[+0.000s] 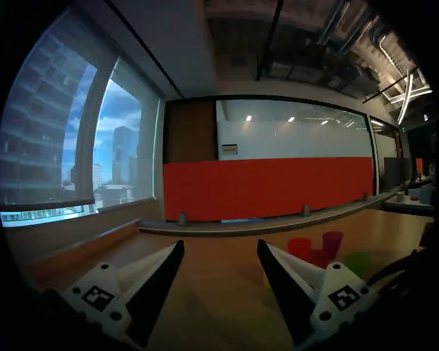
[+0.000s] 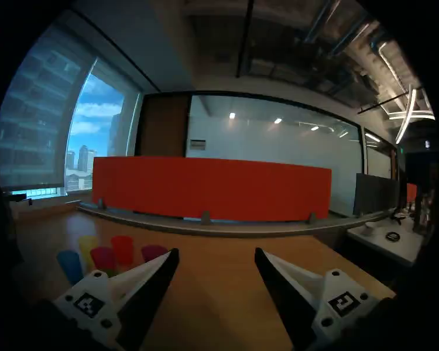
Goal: Pour water
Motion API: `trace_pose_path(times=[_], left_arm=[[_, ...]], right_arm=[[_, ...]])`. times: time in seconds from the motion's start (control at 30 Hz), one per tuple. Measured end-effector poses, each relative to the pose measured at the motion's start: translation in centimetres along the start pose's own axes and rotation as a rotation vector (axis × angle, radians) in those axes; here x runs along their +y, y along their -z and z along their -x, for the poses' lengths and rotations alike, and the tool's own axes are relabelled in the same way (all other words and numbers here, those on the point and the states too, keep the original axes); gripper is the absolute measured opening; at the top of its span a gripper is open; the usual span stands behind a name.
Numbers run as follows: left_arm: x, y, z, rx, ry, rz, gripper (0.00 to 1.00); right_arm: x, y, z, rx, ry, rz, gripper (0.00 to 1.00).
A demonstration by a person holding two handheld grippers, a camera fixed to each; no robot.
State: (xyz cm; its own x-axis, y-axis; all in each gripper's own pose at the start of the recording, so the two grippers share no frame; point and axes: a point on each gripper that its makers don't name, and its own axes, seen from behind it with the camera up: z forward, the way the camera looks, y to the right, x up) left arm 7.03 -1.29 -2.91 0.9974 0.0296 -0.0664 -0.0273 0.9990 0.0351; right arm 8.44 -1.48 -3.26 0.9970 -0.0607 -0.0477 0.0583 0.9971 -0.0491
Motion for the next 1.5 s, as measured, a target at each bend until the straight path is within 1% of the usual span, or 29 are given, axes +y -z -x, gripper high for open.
trace_pose_path(times=[0.1,0.2,0.4,0.6,0.9,1.2,1.5], left_arm=[[-0.4,-0.1,0.4,0.003,-0.002,-0.021,0.93],[-0.5,-0.3,0.8,0.005,0.000,-0.028,0.93],[-0.6,-0.7,2.3,-0.004,0.004,-0.036,0.92],[-0.1,-1.4,4.0,-0.018,0.013,-0.029,0.93],[0.6,-2.0,5.4,-0.023,0.017,-0.017,0.93],[0.9,-2.2,5.7,-0.017,0.028,-0.004,0.92],[1.2,-2.1,6.2,-0.025,0.035,0.008,0.92]], right_arm=[[-0.2,-0.1,0.3,-0.010,0.009,-0.005,1.00],[-0.3,-0.2,0.6,-0.025,0.012,-0.005,1.00],[-0.1,-0.4,0.5,-0.033,0.009,0.011,1.00],[0.2,-0.3,0.3,-0.035,0.002,0.027,1.00],[1.0,-0.1,0.5,-0.043,0.000,0.052,1.00],[1.0,-0.3,0.3,-0.043,0.000,0.055,1.00],[1.0,-0.3,0.1,-0.041,-0.009,0.054,1.00]])
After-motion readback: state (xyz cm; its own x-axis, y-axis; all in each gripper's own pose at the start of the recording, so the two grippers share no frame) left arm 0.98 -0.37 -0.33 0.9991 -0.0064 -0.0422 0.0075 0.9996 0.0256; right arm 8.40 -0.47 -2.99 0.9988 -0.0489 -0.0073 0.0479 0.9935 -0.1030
